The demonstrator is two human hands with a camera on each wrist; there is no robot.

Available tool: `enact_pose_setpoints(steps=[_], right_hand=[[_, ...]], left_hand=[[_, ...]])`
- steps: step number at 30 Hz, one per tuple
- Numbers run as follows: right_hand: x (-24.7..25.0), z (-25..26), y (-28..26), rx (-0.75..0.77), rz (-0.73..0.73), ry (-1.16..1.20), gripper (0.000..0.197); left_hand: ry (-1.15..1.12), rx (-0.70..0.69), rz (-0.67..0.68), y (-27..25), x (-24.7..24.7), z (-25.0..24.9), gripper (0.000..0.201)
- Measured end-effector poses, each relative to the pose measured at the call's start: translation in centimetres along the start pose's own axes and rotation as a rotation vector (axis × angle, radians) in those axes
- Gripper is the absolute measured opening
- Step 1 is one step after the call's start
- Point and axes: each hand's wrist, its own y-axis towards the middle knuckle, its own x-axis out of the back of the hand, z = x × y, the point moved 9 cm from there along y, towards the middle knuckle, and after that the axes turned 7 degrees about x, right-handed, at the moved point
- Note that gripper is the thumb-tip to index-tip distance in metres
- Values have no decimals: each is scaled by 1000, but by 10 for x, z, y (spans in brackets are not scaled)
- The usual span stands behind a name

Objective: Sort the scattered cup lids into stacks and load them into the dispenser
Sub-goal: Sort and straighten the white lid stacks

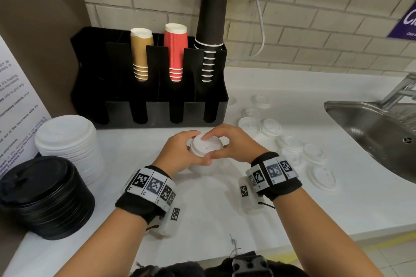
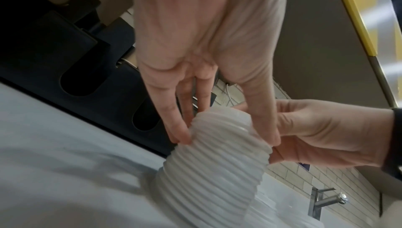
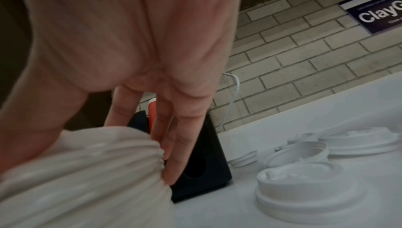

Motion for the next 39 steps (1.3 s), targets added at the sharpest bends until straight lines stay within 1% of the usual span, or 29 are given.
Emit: enact_pose_setpoints(steps=[2, 4, 5, 6, 7, 8, 9, 10, 11, 12, 13, 15, 16, 17, 20, 22, 24, 26, 27, 28, 29, 31, 34, 35, 38, 39], right_hand=[[-3, -7, -1, -20, 37, 43, 46], [0, -18, -2, -72, 79, 197, 41], [8, -28, -2, -128, 43, 260, 36], [22, -42, -2, -203, -21, 251, 31], [37, -58, -4, -292, -78, 148, 29], [50, -72, -6, -384, -83, -28, 32], [55, -86, -8, -471, -21, -207, 38], [54, -97, -10, -543, 83, -345, 44], [49, -104, -12, -589, 185, -438, 49], [44, -108, -13, -611, 255, -491, 53], [39, -111, -12, -617, 285, -510, 55], [34, -111, -9, -600, 279, -523, 62], [32, -111, -6, -582, 274, -537, 64], [30, -110, -5, -568, 274, -552, 64], [32, -109, -2, -562, 250, -534, 59], [44, -106, -3, -567, 150, -412, 54], [56, -94, -5, -524, 7, -234, 47], [61, -74, -5, -418, -121, 18, 38], [59, -60, -5, -357, -151, 141, 34], [55, -45, -5, -287, -156, 212, 31], [50, -30, -3, -216, -142, 228, 30], [38, -6, 0, -101, -98, 186, 32], [23, 10, 6, -19, -50, 46, 37], [20, 11, 8, -17, -41, 12, 38], [13, 7, 8, -41, -15, -54, 42], [11, 7, 8, -39, -18, -63, 43]], left_hand=[[11, -28, -8, -1, 0, -4, 72], [26, -32, -21, 0, 1, -6, 60], [30, -22, -23, 1, 2, -6, 59], [31, -10, -24, 3, 2, -6, 58], [33, -1, -23, 4, 2, -5, 58], [37, 6, -18, 5, 2, -5, 58], [42, 9, -10, 5, 1, -5, 58], [47, 8, -2, 6, 0, -5, 60], [55, 4, 7, 6, 0, -6, 63], [66, -1, 15, 6, -1, -7, 69], [84, -8, 23, 5, -3, -9, 77], [125, -20, 37, 4, -6, -11, 97], [139, -26, 41, 4, -8, -12, 102], [146, -36, 41, 3, -9, -13, 102], [145, -50, 41, 3, -9, -13, 91], [137, -42, 45, 3, -8, -12, 90], [129, -28, 31, 2, -7, -12, 90], [123, -2, 6, 2, -5, -11, 85], [124, 3, -6, 1, -4, -11, 80], [123, 3, -15, 1, -4, -12, 74], [121, -3, -20, 1, -4, -14, 71], [122, -18, -21, 0, -5, -18, 72], [134, -42, -37, 0, -7, -21, 75], [126, -39, -45, 0, -6, -20, 79], [78, 10, -56, -1, -5, -13, 109], [64, 17, -54, -1, -5, -12, 114]])
